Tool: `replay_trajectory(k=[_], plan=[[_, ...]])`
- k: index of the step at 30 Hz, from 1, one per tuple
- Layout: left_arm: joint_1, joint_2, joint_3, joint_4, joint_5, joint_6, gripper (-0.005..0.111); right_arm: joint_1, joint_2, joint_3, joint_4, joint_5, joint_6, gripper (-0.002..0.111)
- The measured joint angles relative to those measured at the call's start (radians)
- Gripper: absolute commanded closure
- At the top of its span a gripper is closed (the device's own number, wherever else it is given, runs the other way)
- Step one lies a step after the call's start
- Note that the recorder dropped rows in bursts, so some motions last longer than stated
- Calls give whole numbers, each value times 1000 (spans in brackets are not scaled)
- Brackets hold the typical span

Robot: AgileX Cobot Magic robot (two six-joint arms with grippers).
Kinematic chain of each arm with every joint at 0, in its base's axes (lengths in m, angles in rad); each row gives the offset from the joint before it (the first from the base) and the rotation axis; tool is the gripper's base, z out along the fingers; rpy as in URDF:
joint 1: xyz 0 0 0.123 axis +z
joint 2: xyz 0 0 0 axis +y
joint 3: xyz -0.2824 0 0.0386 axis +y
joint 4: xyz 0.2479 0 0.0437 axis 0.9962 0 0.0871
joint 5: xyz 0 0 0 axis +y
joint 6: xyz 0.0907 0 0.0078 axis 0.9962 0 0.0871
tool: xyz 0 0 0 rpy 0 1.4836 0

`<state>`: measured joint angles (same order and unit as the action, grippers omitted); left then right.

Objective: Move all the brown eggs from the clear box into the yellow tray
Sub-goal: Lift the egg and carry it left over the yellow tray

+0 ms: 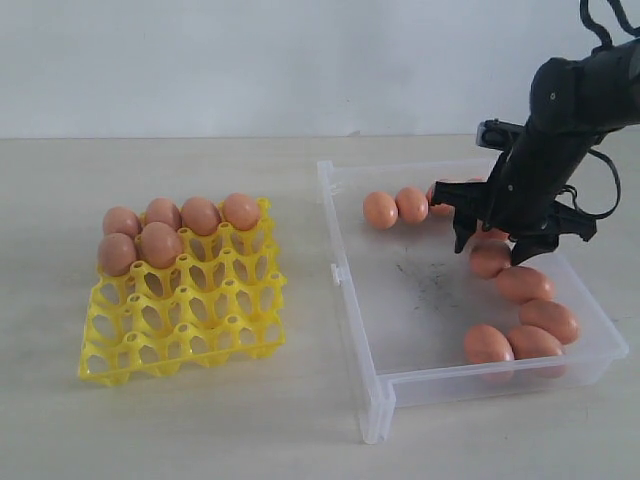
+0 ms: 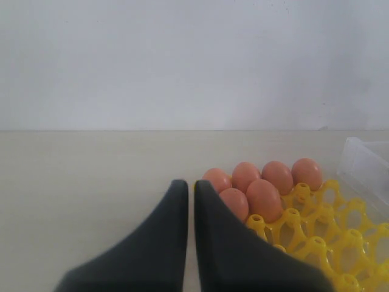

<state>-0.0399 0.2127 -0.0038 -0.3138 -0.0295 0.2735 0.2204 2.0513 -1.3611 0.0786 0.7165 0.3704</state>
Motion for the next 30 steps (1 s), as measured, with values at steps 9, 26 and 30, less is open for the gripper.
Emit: replay_trajectory(k=[9, 26, 30], plan=[[0, 0, 0, 0, 0, 0, 103, 0, 0, 0, 0, 16, -18, 108], [0, 0, 0, 0, 0, 0, 103, 146, -1, 533, -63, -1358, -308, 108], [0, 0, 0, 0, 0, 0, 103, 161, -1, 603, -79, -1590, -337, 108]])
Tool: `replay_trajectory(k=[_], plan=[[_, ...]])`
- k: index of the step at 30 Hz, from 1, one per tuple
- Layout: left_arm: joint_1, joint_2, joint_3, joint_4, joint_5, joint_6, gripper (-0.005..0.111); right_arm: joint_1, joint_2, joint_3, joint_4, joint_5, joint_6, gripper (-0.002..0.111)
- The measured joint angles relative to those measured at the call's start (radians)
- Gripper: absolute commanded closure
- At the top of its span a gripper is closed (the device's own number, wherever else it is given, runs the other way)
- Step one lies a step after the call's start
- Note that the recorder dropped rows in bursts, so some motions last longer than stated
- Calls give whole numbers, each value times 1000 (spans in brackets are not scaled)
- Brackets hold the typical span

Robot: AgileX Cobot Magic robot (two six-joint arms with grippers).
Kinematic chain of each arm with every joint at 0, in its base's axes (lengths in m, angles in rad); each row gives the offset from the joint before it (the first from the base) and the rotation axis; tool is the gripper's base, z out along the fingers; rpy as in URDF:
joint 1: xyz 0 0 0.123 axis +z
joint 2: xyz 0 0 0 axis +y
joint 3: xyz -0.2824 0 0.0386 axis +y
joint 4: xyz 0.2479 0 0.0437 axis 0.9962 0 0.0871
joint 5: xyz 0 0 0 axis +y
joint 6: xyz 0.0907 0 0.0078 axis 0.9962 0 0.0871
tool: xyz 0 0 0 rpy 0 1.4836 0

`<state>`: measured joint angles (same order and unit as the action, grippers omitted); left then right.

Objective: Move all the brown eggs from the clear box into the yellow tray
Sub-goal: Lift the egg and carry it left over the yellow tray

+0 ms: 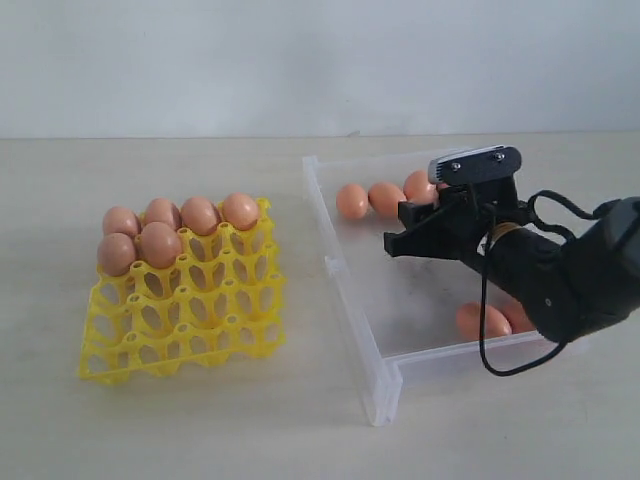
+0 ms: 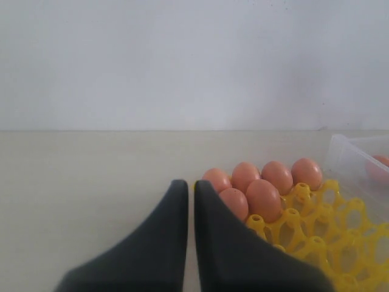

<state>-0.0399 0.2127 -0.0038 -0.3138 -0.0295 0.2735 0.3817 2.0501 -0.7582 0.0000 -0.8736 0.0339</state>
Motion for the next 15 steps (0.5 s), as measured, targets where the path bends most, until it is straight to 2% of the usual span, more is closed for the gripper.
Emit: replay_trajectory(k=[4, 6, 11, 15], plan=[[0, 0, 0, 0, 0, 0, 103, 0, 0, 50, -17, -229, 60, 108], [0, 0, 0, 0, 0, 0, 103, 0, 0, 61, -47, -289, 112, 108], [0, 0, 0, 0, 0, 0, 103, 39, 0, 32, -171, -322, 181, 108], [0, 0, 0, 0, 0, 0, 103, 123, 1, -46, -233, -323, 185, 108]])
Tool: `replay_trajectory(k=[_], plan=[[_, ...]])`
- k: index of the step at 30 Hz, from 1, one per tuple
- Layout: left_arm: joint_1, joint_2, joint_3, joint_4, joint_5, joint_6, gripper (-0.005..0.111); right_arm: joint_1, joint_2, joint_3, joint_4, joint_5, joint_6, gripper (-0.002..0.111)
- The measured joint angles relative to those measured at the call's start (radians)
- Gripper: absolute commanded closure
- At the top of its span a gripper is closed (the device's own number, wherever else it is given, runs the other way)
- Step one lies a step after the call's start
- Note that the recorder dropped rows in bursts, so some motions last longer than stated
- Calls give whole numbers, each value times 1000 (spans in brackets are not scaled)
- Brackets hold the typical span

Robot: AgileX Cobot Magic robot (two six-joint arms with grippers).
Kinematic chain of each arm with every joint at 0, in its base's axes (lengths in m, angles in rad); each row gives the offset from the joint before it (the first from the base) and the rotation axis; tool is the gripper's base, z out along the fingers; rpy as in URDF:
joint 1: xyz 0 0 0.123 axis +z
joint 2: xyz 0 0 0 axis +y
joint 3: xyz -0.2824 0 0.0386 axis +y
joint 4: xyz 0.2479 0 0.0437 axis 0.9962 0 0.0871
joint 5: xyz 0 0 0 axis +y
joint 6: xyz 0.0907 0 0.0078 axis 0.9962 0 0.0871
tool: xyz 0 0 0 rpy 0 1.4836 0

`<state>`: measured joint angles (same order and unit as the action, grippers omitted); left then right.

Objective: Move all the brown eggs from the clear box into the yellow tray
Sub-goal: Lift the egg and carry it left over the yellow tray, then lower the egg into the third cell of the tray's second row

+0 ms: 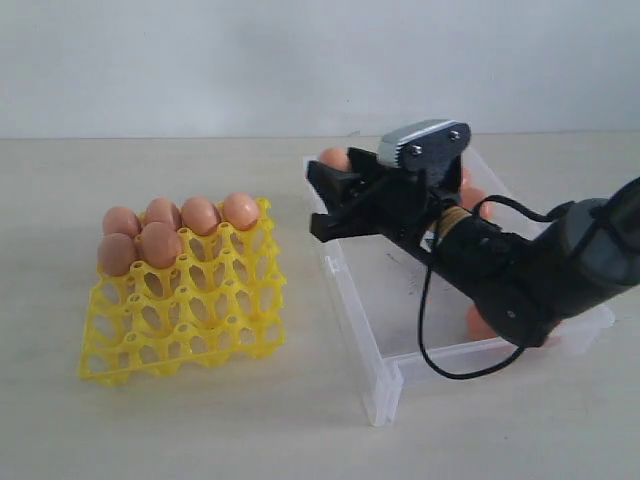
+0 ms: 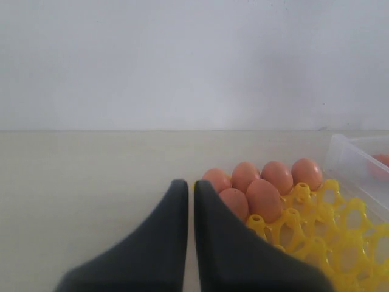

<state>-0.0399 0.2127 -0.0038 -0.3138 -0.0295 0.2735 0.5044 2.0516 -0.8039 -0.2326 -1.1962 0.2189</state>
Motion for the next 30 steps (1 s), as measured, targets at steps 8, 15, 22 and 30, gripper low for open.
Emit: replay_trajectory(k=[8, 15, 22, 30], plan=[[0, 0, 0, 0, 0, 0, 103, 144, 60, -234, -47, 157, 10, 108], [0, 0, 0, 0, 0, 0, 103, 194, 214, -399, -95, 246, 17, 108], [0, 0, 0, 0, 0, 0, 103, 195, 272, -447, -166, 267, 19, 108], [0, 0, 0, 0, 0, 0, 103, 202, 280, -450, -204, 322, 21, 108]])
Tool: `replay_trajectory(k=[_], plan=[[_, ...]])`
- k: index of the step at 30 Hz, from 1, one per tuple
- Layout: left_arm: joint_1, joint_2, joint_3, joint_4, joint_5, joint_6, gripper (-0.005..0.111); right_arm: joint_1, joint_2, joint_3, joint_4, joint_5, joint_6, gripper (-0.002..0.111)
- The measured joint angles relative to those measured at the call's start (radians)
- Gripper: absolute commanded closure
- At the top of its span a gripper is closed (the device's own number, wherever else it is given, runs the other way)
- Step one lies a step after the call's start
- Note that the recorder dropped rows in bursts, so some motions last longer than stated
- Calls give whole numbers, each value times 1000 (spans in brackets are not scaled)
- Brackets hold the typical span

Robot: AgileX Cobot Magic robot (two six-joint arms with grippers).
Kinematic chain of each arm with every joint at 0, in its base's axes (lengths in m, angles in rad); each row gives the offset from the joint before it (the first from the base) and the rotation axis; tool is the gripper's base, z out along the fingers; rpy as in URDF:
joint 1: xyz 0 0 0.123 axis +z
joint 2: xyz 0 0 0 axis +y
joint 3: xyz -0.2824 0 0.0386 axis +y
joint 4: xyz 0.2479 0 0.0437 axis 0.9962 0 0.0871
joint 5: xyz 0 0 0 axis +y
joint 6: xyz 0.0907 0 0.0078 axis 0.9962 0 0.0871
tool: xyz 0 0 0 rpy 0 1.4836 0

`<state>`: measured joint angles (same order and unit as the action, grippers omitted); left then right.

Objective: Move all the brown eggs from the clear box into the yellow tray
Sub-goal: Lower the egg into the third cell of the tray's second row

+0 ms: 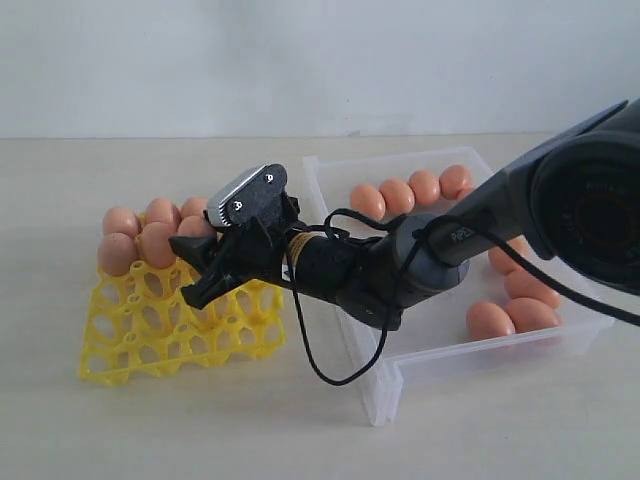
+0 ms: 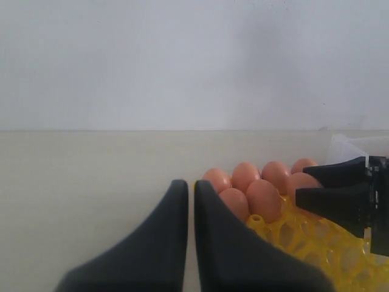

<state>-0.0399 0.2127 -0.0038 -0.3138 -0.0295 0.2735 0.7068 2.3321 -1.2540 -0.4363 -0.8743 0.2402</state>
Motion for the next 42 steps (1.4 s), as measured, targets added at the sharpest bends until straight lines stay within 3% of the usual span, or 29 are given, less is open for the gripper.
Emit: replay_trajectory(k=[16, 18, 24, 26, 42], plan=[[0, 0, 0, 0, 0, 0, 103, 1, 0, -87, -30, 220, 63, 107], [0, 0, 0, 0, 0, 0, 103, 1, 0, -88, -36, 220, 67, 99], [0, 0, 0, 0, 0, 0, 103, 1, 0, -88, -51, 220, 73, 55], [0, 0, 0, 0, 0, 0, 103, 1, 0, -88, -55, 220, 73, 48], [0, 0, 0, 0, 0, 0, 103, 1, 0, -88, -62, 174, 48, 47]])
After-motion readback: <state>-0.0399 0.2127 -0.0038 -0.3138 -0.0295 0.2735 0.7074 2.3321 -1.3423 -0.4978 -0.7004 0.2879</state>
